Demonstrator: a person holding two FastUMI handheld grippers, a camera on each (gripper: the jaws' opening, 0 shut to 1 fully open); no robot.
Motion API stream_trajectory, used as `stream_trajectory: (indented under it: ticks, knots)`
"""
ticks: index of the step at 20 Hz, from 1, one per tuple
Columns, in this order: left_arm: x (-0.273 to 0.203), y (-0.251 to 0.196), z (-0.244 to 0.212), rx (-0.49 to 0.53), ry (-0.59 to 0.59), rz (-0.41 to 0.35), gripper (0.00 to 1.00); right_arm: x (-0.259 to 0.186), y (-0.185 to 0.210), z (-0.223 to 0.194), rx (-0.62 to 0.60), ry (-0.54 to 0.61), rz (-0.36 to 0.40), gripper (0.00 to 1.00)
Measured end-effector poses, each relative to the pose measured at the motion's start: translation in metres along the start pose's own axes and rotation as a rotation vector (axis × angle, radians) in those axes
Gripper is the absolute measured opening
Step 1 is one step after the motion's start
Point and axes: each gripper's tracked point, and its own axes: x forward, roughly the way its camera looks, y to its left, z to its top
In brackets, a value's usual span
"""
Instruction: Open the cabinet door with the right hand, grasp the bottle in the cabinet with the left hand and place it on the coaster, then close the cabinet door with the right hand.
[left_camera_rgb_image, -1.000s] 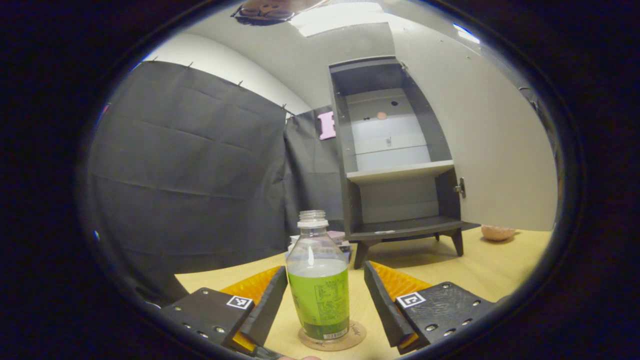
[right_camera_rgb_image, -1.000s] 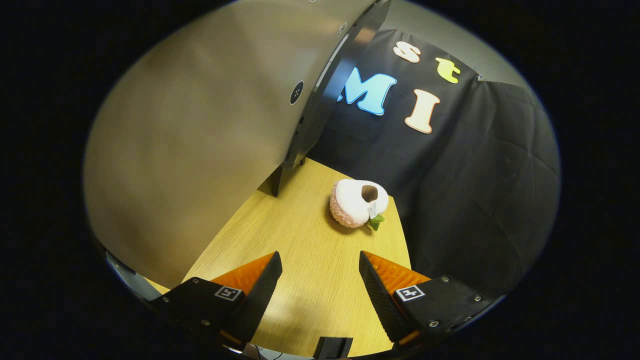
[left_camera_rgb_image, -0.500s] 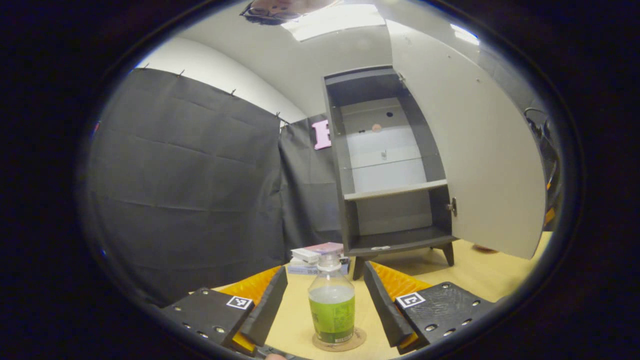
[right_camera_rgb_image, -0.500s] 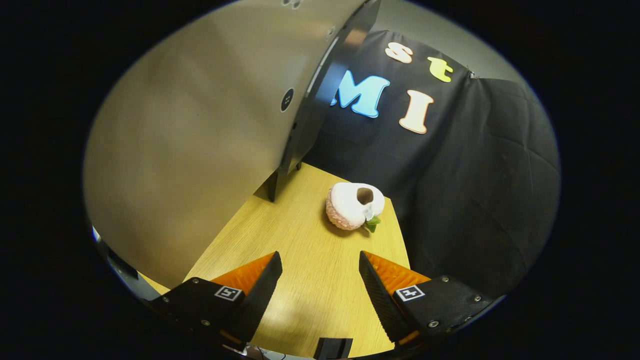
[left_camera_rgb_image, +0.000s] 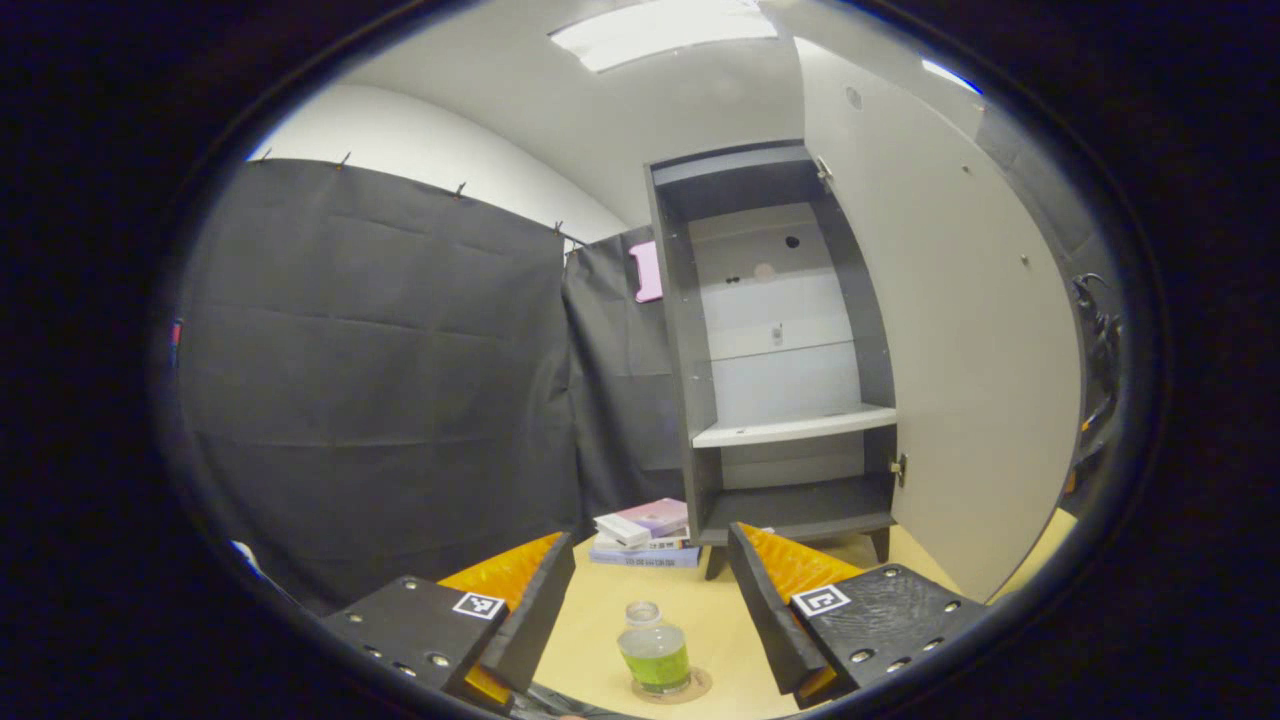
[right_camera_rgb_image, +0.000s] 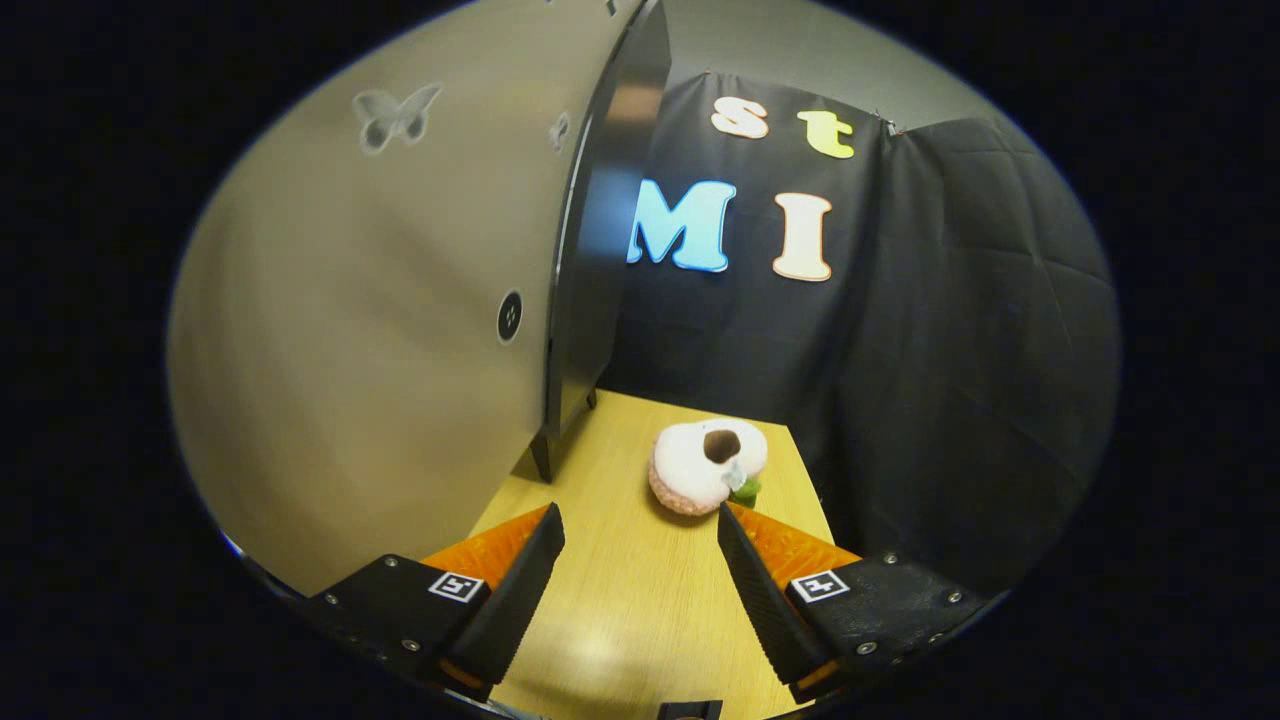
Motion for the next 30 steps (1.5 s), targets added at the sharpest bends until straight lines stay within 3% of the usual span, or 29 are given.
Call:
stream_trajectory:
  ticks: [4, 7, 8, 13, 16, 19, 21, 23, 27, 30]
  knots:
    - [0.006, -0.009, 0.055, -0.027, 0.012, 0.003, 0.88, -0.007, -0.007, 0.073, 0.133, -0.083, 0.103, 0.95]
    - [0.009, -0.012, 0.083, 0.030, 0.005, 0.009, 0.86, -0.019, -0.006, 0.118, 0.176, -0.131, 0.215, 0.95]
    - [0.009, -0.012, 0.090, 0.038, 0.001, 0.009, 0.90, -0.026, -0.010, 0.133, 0.194, -0.148, 0.231, 0.95]
    - [0.020, 0.001, 0.104, -0.072, -0.035, -0.020, 0.88, -0.079, 0.007, 0.189, 0.310, -0.231, 0.299, 0.92]
    - [0.046, 0.023, 0.086, -0.071, -0.011, -0.051, 0.88, -0.096, 0.020, 0.197, 0.294, -0.265, 0.240, 0.92]
    - [0.074, 0.046, 0.084, -0.052, -0.021, -0.084, 0.88, -0.098, 0.020, 0.190, 0.354, -0.266, 0.154, 0.90]
    - [0.093, 0.054, 0.080, -0.077, -0.031, -0.111, 0.88, -0.102, 0.018, 0.186, 0.384, -0.257, 0.101, 0.87]
    - [0.112, 0.056, 0.069, -0.116, -0.023, -0.145, 0.88, -0.106, 0.014, 0.187, 0.403, -0.272, 0.039, 0.92]
    - [0.146, 0.063, 0.056, -0.136, -0.020, -0.187, 0.88, -0.111, 0.029, 0.189, 0.403, -0.288, -0.013, 0.93]
    - [0.169, 0.067, 0.050, -0.069, -0.010, -0.200, 0.88, -0.109, 0.055, 0.192, 0.400, -0.304, -0.011, 0.93]
